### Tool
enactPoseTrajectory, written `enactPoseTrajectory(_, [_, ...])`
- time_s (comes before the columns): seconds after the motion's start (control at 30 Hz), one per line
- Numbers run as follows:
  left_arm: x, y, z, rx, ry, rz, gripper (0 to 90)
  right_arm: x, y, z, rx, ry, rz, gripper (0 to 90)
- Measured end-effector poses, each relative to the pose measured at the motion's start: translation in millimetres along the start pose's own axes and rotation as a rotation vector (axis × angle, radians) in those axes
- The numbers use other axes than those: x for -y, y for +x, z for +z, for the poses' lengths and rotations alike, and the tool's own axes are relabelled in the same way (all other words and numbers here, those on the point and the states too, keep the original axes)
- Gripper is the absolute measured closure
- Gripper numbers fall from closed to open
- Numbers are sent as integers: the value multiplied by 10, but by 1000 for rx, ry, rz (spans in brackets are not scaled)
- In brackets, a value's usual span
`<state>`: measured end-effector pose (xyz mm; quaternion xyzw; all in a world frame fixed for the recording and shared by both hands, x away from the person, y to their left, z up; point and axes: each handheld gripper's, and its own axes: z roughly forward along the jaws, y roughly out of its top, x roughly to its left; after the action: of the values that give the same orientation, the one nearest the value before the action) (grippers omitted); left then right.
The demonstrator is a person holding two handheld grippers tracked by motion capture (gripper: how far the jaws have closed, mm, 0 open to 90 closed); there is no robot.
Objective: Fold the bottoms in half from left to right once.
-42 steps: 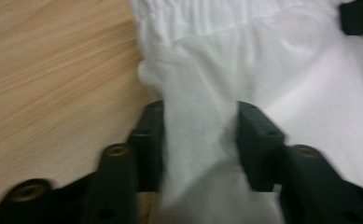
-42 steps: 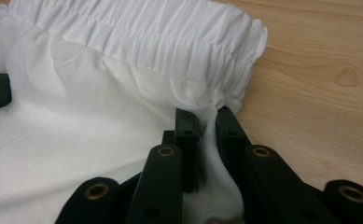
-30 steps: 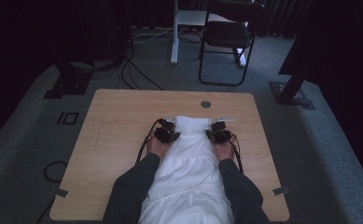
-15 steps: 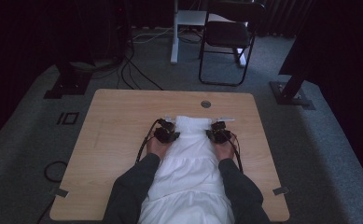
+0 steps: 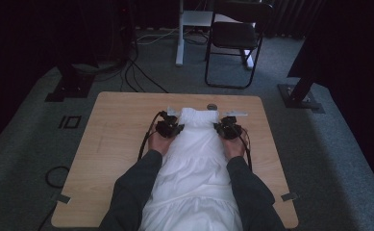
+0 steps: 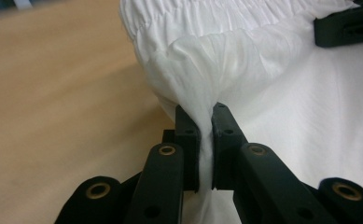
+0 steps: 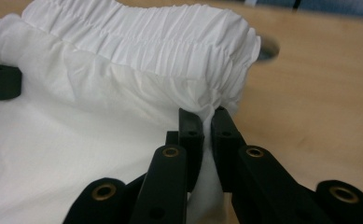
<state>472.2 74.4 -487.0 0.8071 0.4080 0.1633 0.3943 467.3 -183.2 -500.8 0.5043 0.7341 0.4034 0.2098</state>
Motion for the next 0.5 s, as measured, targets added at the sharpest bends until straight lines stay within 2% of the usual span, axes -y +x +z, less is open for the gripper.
enactPoseTrajectory(0.27, [-411,62,-313,-22,-85,27,844,-423,52,-294,-4,-88,-55,855])
enactPoseTrajectory(0.5, [-624,76,-490,-33,-121,51,844,-639,99,-481,-9,-140,-80,855])
